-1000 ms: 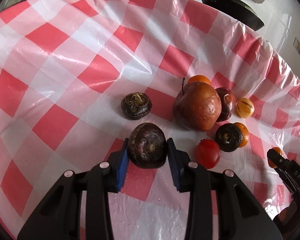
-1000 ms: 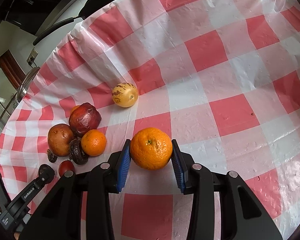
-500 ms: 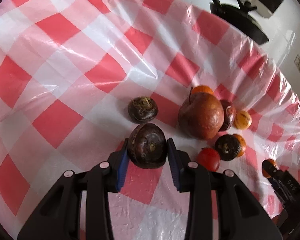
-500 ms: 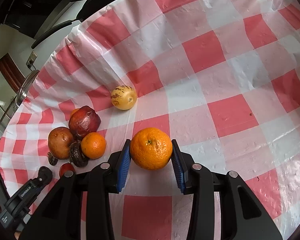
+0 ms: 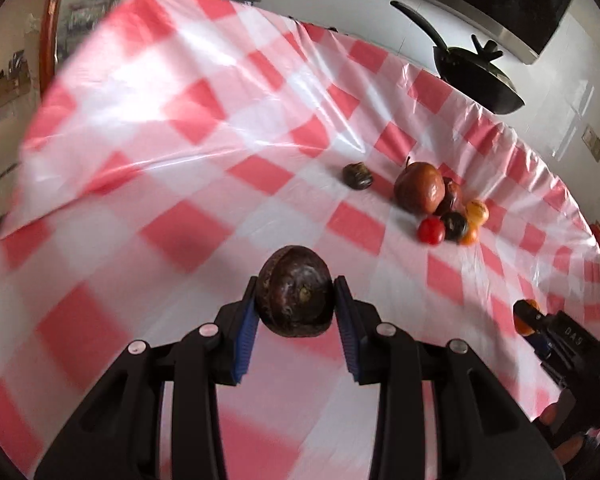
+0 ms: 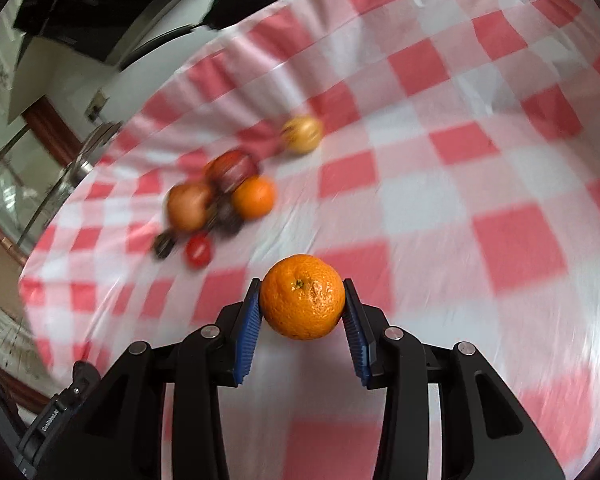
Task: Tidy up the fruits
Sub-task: 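Carry the orange and brown fruit in both grippers over the white box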
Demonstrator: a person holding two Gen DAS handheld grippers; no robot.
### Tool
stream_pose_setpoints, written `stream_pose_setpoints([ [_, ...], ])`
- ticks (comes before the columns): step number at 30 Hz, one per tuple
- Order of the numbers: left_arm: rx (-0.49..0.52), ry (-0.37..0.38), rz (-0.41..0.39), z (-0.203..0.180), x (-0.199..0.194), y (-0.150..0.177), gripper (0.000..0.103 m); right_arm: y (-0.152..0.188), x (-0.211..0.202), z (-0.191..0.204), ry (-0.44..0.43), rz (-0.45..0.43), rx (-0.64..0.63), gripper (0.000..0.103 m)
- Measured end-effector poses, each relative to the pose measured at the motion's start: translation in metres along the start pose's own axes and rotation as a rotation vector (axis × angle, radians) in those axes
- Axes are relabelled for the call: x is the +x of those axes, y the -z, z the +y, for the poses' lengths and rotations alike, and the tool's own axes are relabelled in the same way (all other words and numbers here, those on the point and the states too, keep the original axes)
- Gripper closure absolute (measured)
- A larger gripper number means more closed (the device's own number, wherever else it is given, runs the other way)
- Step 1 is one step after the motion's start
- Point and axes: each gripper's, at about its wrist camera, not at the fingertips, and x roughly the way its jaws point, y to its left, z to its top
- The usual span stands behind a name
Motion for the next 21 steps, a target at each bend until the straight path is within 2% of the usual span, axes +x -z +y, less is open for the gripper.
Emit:
stream_pose_setpoints([
  [8, 0.118, -0.078, -0.021, 0.046, -0.066, 0.042, 0.066, 0.078, -0.039, 0.073, -0.08, 0.064, -0.188, 0.064],
  [16, 0.133, -0.121, -0.013, 0.1, -0.104, 0.071, 0.066, 0.15, -0.059, 0.159, -0.168, 0.123, -0.467, 0.064],
  [21, 0.105, -0.165, -0.014, 0.136, -0.124, 0.087, 0.066, 0.19, -0.062, 0.194, -0.216, 0.174, -0.58, 0.064],
])
